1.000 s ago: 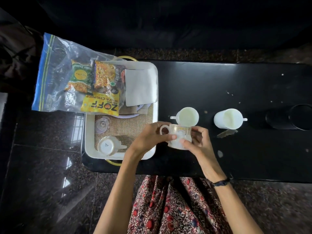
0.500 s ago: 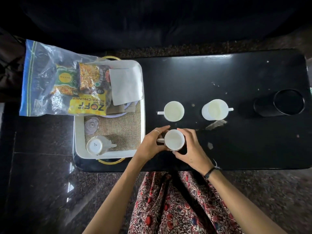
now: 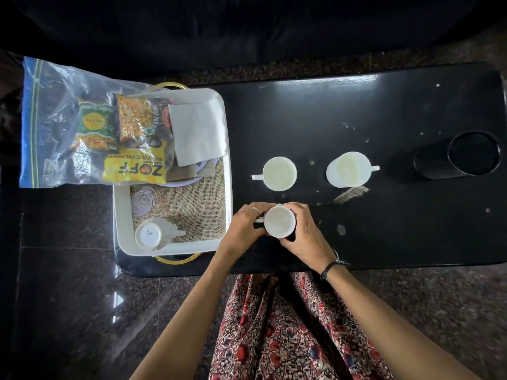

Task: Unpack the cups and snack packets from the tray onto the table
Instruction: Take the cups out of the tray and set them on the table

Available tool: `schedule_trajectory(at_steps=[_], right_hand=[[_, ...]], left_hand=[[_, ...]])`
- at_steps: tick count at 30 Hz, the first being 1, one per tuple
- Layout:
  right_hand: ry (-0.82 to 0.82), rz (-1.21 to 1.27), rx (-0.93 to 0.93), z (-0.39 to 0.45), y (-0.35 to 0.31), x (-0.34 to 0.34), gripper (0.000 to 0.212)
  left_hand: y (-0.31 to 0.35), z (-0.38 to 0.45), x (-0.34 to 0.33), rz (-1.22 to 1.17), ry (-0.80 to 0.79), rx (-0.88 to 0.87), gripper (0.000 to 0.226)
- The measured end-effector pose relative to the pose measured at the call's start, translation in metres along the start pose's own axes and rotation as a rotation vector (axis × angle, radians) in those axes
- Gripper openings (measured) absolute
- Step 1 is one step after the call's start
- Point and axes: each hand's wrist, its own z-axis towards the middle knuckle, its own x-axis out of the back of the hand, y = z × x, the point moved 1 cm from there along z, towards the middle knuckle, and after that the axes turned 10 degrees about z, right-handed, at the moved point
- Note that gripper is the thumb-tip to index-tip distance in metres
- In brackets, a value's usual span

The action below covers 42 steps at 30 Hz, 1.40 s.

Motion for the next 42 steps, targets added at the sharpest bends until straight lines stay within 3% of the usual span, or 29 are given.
schedule_trajectory(at_steps=[7,11,14,16,18,21,23,27,33,36,38,40,42], right_hand=[[0.004,-0.02,-0.048,-0.001,-0.004,0.001,0.069],[-0.038,-0.09,-0.052,-0.006,-0.011,0.003,0.076],[0.044,-0.093,-0.068,-0.014,-0.028,0.003,0.076],[0.19,-0.072,-0.025,-0.017,-0.044,0.004,0.063],[0.293,-0.059,0.059,-0.017,-0.064,0.002,0.037],[0.25,0.059,0.092,-0.007,-0.093,-0.012,0.014],[0.187,0.157,-0.013,0.005,-0.11,-0.031,0.013],[-0.041,0.213,-0.337,0.034,-0.136,-0.081,0.005],[-0.186,0.101,-0.654,0.067,-0.15,-0.148,0.036],[-0.124,0.248,-0.842,0.073,-0.146,-0.164,0.043],[-0.095,0.302,-0.903,0.075,-0.142,-0.17,0.031],[-0.08,0.305,-0.911,0.076,-0.138,-0.175,0.023],[-0.054,0.273,-0.892,0.076,-0.136,-0.178,0.025]], left_hand=[[0.0,0.0,0.0,0.014,-0.052,0.008,0.059],[0.001,-0.004,0.001,0.064,-0.064,0.0,0.074],[0.0,-0.013,0.01,0.137,-0.071,0.004,0.081],[0.0,-0.021,0.019,0.128,-0.027,0.055,0.077],[0.001,-0.029,0.032,0.049,0.088,0.109,0.065],[0.001,-0.04,0.054,-0.062,0.239,0.188,0.036],[-0.001,-0.047,0.068,-0.098,0.279,0.244,0.024],[-0.019,-0.06,0.09,-0.075,0.358,0.362,0.021],[-0.069,-0.075,0.113,0.139,0.517,0.67,0.03],[-0.103,-0.077,0.117,0.174,0.256,0.853,0.046],[-0.121,-0.076,0.116,-0.031,0.083,0.922,0.058],[-0.127,-0.075,0.116,-0.283,0.079,0.947,0.066],[-0.124,-0.074,0.117,-0.333,0.091,0.919,0.063]])
